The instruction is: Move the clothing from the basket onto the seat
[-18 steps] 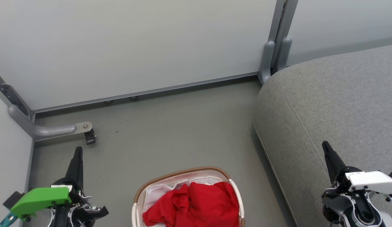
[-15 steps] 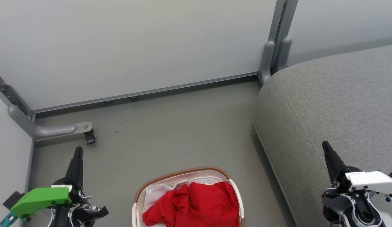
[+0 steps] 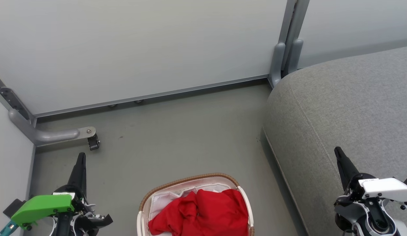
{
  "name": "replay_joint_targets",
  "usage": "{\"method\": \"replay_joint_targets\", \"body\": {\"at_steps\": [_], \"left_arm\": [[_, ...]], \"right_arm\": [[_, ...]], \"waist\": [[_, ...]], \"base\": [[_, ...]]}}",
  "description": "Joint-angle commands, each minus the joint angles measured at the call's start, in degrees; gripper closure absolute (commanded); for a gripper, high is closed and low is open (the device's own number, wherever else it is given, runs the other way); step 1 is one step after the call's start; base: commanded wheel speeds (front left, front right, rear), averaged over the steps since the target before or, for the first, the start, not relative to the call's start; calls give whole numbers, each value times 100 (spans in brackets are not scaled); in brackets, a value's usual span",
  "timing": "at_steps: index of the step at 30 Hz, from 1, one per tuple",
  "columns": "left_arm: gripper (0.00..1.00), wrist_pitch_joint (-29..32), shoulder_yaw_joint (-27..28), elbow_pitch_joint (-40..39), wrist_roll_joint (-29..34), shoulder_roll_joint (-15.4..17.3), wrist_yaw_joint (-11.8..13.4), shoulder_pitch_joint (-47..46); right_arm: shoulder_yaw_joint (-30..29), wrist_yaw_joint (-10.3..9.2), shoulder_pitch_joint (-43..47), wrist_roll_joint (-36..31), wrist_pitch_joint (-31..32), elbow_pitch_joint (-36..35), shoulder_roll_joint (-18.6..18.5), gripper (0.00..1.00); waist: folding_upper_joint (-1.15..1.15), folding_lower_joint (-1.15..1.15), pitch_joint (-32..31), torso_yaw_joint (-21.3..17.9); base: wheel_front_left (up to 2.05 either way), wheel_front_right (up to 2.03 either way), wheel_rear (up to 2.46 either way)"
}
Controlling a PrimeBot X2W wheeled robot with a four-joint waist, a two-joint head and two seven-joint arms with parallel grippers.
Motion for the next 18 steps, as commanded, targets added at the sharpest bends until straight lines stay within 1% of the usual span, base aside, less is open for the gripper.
{"method": "replay_joint_targets", "body": {"at_steps": [1,2,3,7,14,18], "left_arm": [[100,3,5,4,17,3,-33,-101],[100,-4,-5,6,2,-1,1,4],[0,-5,-9,60,2,-5,2,31],[0,-9,-43,249,3,-53,15,195],[0,-217,-239,137,97,-46,13,252],[0,-332,-301,72,202,-43,11,278]], "right_arm": [[0,4,72,-10,-13,8,-20,100],[6,0,2,-3,-6,6,2,100],[9,0,11,-1,-6,61,17,0],[29,0,131,-3,-8,248,80,0],[167,0,171,-159,-217,220,70,0],[176,0,183,-361,-333,221,64,0]], "waist": [[0,0,0,0],[0,0,0,0],[0,0,0,0],[0,0,1,0],[0,0,5,1],[0,0,5,3]], "base": [[0,0,0],[0,0,0],[0,0,0],[0,0,0],[0,0,0],[0,0,0]]}}
